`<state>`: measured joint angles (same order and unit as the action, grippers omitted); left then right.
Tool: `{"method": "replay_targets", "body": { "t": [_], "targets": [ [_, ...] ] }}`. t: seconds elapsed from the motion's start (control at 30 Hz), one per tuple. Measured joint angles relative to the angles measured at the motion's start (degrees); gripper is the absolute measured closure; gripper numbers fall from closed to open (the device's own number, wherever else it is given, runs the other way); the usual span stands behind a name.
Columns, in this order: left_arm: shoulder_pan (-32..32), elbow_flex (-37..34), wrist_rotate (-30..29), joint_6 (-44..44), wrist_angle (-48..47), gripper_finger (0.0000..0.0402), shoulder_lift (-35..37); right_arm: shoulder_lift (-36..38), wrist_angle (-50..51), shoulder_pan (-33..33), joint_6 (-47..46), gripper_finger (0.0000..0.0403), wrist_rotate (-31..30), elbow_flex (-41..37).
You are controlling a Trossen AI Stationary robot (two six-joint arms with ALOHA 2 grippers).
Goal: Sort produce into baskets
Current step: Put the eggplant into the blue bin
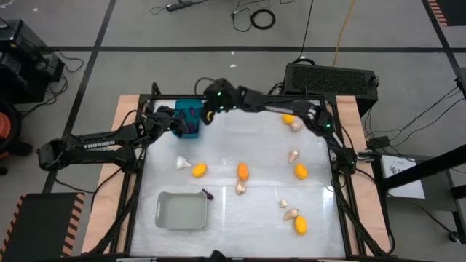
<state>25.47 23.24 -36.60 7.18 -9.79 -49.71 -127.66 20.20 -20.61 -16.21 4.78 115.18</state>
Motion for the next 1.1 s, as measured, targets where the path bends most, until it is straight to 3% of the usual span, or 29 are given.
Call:
{"method": "replay_targets", "body": {
  "t": [0.27,0.47,0.6,0.8,1.1],
  "targets": [
    [-0.1,0.0,5.6,0.0,0.3,0.023,0.0,12.2,23.9,-0.5,1.7,0.0273,0.0,0.0],
    [-0.1,0.0,22.7,0.0,4.6,0.023,0.0,18.6,41.0,3.0,4.2,0.0273,-0.3,0.0],
    [-0.7,0.0,30.7,0.6,11.1,0.023,0.0,20.7,43.9,7.9,5.3,0.0273,-0.5,-2.8],
    [-3.3,0.1,30.9,1.5,15.1,0.023,0.0,20.7,39.8,19.0,9.3,0.0273,-0.5,-13.7],
    [-3.9,0.0,30.3,-1.9,15.4,0.023,0.0,20.6,-2.0,33.1,15.4,0.0273,-0.4,-35.9]
  ]
}}
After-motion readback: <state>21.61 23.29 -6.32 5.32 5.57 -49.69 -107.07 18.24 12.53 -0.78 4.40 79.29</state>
